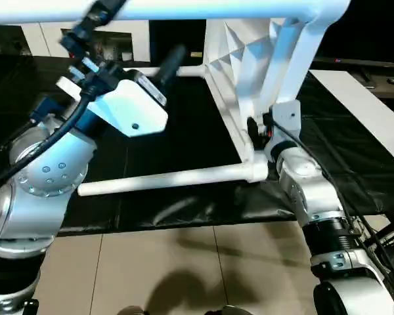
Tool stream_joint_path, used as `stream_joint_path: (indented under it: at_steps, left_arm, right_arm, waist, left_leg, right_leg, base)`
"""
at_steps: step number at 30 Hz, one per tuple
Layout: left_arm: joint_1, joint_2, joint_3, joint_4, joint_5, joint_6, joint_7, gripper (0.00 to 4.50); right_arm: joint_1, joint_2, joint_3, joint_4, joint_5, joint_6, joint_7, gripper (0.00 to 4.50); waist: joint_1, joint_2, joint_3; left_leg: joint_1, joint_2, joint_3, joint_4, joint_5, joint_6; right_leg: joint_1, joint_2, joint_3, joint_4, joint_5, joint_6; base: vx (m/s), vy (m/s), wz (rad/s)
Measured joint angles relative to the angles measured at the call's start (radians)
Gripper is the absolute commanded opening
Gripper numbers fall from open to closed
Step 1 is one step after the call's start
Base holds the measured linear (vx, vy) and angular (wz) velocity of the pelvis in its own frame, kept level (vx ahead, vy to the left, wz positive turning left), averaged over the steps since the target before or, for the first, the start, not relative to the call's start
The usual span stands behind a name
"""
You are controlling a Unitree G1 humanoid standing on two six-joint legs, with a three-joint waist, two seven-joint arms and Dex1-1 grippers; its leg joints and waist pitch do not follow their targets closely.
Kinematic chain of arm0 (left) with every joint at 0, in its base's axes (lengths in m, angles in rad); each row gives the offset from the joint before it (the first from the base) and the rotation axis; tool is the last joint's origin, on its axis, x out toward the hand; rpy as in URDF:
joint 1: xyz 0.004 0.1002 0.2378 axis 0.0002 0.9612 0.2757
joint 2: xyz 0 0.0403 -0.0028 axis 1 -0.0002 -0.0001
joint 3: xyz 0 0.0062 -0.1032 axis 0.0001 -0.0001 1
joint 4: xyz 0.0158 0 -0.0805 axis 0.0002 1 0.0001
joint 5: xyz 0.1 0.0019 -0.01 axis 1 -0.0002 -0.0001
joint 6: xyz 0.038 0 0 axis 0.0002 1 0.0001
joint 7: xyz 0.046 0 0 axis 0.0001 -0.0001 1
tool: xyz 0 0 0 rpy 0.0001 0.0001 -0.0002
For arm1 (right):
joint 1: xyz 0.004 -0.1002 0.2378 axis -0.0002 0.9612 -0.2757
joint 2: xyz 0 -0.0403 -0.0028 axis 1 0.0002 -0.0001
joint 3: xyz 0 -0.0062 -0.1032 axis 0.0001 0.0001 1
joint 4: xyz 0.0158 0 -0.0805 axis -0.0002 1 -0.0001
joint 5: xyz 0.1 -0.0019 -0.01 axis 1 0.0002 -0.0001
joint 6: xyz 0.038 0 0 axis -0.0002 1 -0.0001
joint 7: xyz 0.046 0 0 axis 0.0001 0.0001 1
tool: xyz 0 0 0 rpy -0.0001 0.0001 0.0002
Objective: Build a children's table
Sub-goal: Flip table
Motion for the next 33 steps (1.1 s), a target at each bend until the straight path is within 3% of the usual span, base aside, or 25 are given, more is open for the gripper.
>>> stream_joint_path:
  at_steps: [7,12,14,19,22,23,33]
  left_arm:
    - [0.0,0.003,0.005,0.081,0.078,0.039,0.024,4.5]
    - [-0.009,-0.006,0.017,0.137,0.088,0.067,0.037,4.5]
    - [-0.042,-0.018,0.02,0.181,0.088,0.073,0.046,4.16]
    - [-0.127,-0.042,0.017,0.252,0.085,0.078,0.046,3.88]
    - [-0.149,-0.049,0.007,0.277,0.086,0.075,0.046,3.73]
    - [-0.159,-0.051,0.004,0.288,0.087,0.072,0.047,3.4]
    - [-0.213,-0.049,-0.014,0.367,0.098,0.045,0.042,2.78]
  right_arm:
    - [-0.026,-0.004,-0.001,0.058,-0.001,-0.019,0.019,2.56]
    - [-0.027,-0.004,-0.001,0.065,0.012,-0.04,0.043,2.26]
    - [-0.029,-0.002,0.007,0.066,0.011,-0.049,0.046,2.14]
    - [-0.031,-0.002,0.01,0.066,0.008,-0.054,0.046,2.02]
    - [-0.031,-0.007,0.016,0.065,-0.001,-0.058,0.046,2.01]
    - [-0.031,-0.008,0.018,0.063,-0.006,-0.059,0.046,2.0]
    - [-0.017,-0.035,0.025,0.029,-0.022,-0.057,0.038,2.0]
  waist:
    - [-0.001,0.0,0.0]
    - [0.002,0.001,0.001]
    - [0.006,0.002,0.001]
    - [0.014,0.006,0.003]
    - [0.016,0.013,0.005]
    - [0.017,0.015,0.007]
    - [0.035,0.042,0.008]
  left_leg:
    - [0.0,0.0,0.0,0.0,0.0,-0.001]
    - [0.001,0.0,0.0,0.0,0.0,-0.001]
    - [0.001,0.0,0.0,0.0,0.0,-0.001]
    - [0.001,0.0,0.0,0.0,0.0,-0.001]
    - [0.001,0.0,0.0,0.0,0.0,-0.001]
    - [0.001,0.0,0.0,0.0,0.0,-0.001]
    - [0.001,0.0,-0.001,0.0,0.001,-0.001]
  right_leg:
    - [-0.001,0.0,0.0,0.002,0.0,-0.001]
    - [-0.002,0.0,0.0,0.002,0.001,-0.001]
    - [-0.003,0.0,0.0,0.002,0.001,-0.002]
    - [-0.003,0.0,0.0,0.002,0.002,-0.003]
    - [-0.003,0.0,0.0,0.002,0.004,-0.006]
    - [-0.003,0.0,0.0,0.002,0.004,-0.006]
    - [-0.003,-0.001,-0.001,0.002,0.003,-0.006]
  base:
    - [0.0,0.0,0.0]
    - [0.0,0.0,0.0]
    - [0.0,0.0,0.0]
    - [0.0,0.0,0.0]
    - [0.0,0.0,0.0]
    - [0.0,0.0,0.0]
    - [0.0,0.0,0.0]
